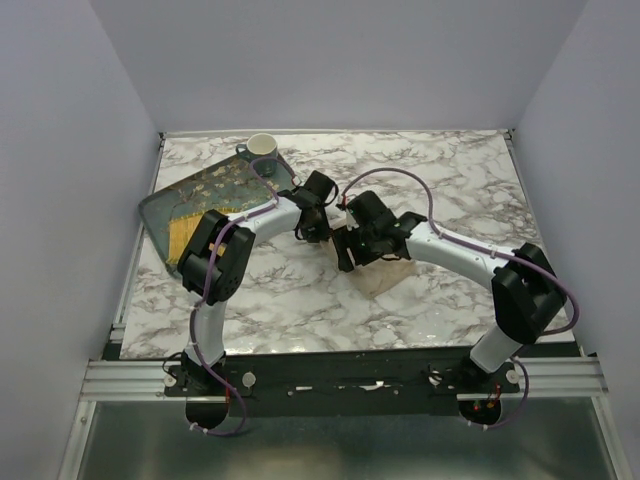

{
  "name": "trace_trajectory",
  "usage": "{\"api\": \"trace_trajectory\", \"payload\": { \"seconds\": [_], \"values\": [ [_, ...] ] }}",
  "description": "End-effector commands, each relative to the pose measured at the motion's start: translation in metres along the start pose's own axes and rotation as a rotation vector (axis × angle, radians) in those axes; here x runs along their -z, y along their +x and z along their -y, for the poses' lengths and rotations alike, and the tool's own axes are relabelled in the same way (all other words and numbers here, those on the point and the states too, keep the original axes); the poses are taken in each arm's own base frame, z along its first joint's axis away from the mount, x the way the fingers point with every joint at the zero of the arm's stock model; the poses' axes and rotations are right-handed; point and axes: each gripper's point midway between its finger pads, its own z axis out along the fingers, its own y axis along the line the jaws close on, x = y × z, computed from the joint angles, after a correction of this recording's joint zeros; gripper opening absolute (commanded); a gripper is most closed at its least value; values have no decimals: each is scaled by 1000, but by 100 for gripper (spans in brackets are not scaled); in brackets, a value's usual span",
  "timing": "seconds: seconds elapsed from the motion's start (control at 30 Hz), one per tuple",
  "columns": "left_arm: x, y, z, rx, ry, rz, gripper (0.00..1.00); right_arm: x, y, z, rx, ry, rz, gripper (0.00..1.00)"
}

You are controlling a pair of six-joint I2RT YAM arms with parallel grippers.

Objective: Fold the napkin, place the utensils inside, and roll it up
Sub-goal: Roll the napkin with the utensil

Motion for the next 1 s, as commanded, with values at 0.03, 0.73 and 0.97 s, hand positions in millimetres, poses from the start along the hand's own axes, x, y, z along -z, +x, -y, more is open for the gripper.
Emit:
{"api": "trace_trajectory", "payload": {
  "seconds": [0.03, 0.73, 0.97],
  "values": [
    [-13, 33, -26, -2, -103, -117, 0, -11, 0, 8, 158, 234, 44, 73],
    [-14, 35, -25, 4, -91, -129, 0, -62, 48, 14, 253, 397, 10, 54],
    [-13, 40, -27, -6, -77, -149, 0, -70, 60, 12, 175, 331, -14, 31]
  ]
}}
